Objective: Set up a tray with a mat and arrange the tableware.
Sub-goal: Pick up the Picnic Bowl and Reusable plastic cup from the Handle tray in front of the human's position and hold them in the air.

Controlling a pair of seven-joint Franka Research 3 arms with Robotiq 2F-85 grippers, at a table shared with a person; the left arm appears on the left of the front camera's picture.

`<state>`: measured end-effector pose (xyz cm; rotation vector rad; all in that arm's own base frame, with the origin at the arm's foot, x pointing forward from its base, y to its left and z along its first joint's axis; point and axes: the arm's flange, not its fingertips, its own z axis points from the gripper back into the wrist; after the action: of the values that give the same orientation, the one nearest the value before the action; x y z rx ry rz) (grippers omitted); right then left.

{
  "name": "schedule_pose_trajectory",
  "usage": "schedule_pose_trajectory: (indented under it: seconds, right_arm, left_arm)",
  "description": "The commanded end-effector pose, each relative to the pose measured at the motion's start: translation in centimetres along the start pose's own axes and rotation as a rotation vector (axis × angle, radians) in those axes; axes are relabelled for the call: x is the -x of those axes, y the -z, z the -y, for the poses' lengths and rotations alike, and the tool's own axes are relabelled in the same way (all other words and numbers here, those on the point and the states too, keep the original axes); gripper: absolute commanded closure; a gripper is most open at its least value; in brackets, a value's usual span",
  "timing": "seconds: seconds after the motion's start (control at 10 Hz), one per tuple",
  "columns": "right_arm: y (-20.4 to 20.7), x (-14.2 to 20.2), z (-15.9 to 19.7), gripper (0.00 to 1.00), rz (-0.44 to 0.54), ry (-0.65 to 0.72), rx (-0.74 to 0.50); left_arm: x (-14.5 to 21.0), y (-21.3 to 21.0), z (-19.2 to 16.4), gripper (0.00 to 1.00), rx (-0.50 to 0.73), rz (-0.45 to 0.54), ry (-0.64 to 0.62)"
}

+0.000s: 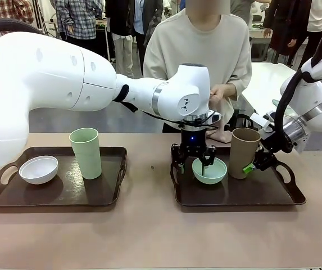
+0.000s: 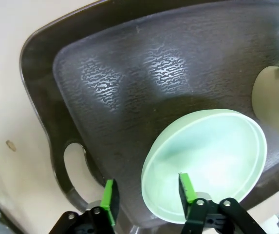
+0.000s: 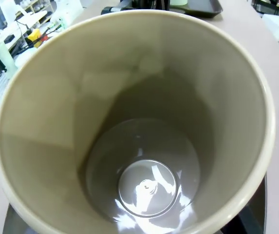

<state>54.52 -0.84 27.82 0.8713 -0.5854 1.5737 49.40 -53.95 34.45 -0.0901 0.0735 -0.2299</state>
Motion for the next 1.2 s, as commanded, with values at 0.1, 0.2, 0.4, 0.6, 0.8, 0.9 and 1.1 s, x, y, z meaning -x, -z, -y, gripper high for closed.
schedule_pose_trajectory:
  seconds: [0.1, 0.2, 0.4, 0.6, 0.8, 0.9, 1.1]
  right_arm:
    - [0.3, 0.1, -0.1, 0.80, 0.002, -0.028, 0.023]
    - [0.3, 0.1, -0.1, 1.00, 0.005, -0.032, 0.026]
    - [0.2, 0.0, -0.2, 1.00, 0.004, -0.042, 0.028]
    - [-0.2, -0.1, -0.6, 0.80, 0.003, -0.058, 0.029]
    - [-2.0, -1.8, -2.0, 0.79, -0.011, -0.105, 0.013]
    - [-4.7, -4.3, -4.6, 0.79, 0.003, -0.163, 0.044]
    - [-9.4, -8.7, -9.6, 0.79, -0.036, -0.285, 0.122]
  left_arm:
    - [-0.4, -0.3, 0.2, 0.82, 0.010, -0.002, -0.021]
    - [-0.5, -0.4, 0.1, 1.00, 0.009, -0.002, -0.025]
    - [-0.5, -0.5, 0.0, 1.00, 0.005, 0.002, -0.032]
    - [-0.5, -0.6, -0.1, 1.00, -0.004, 0.003, -0.041]
    - [-0.3, -1.7, -0.8, 1.00, -0.028, 0.004, -0.076]
    - [0.0, -4.1, -1.6, 1.00, -0.033, 0.012, -0.111]
    - [0.4, -10.1, -2.8, 1.00, 0.003, 0.120, -0.153]
